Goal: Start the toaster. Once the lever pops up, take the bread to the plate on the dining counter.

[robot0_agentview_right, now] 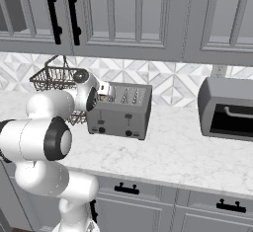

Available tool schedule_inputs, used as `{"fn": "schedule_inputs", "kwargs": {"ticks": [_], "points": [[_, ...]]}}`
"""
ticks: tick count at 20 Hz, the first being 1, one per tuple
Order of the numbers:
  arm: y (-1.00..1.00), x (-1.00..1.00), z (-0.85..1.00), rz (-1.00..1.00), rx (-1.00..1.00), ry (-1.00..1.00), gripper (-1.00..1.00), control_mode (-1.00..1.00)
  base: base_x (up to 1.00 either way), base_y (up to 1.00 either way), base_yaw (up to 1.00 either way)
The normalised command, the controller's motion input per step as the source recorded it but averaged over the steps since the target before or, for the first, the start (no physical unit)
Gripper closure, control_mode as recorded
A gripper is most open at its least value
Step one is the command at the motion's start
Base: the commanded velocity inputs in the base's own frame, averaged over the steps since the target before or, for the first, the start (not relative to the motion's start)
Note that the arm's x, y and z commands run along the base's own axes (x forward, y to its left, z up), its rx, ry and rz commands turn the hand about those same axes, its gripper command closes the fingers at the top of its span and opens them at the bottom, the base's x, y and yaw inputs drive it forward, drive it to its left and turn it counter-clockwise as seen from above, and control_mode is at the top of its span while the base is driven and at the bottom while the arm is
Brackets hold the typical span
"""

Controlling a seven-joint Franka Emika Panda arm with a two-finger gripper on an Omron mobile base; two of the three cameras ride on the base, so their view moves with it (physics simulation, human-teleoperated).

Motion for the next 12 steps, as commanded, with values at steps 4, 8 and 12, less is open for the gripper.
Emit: {"fn": "schedule_inputs", "kwargs": {"ticks": [4,8,12], "points": [[0.0,0.0,0.0,0.0,0.0,0.0,-1.0,-1.0,0.0,0.0,0.0],[0.0,0.0,0.0,0.0,0.0,0.0,-1.0,-1.0,0.0,0.0,0.0],[0.0,0.0,0.0,0.0,0.0,0.0,-1.0,-1.0,0.0,0.0,0.0]]}}
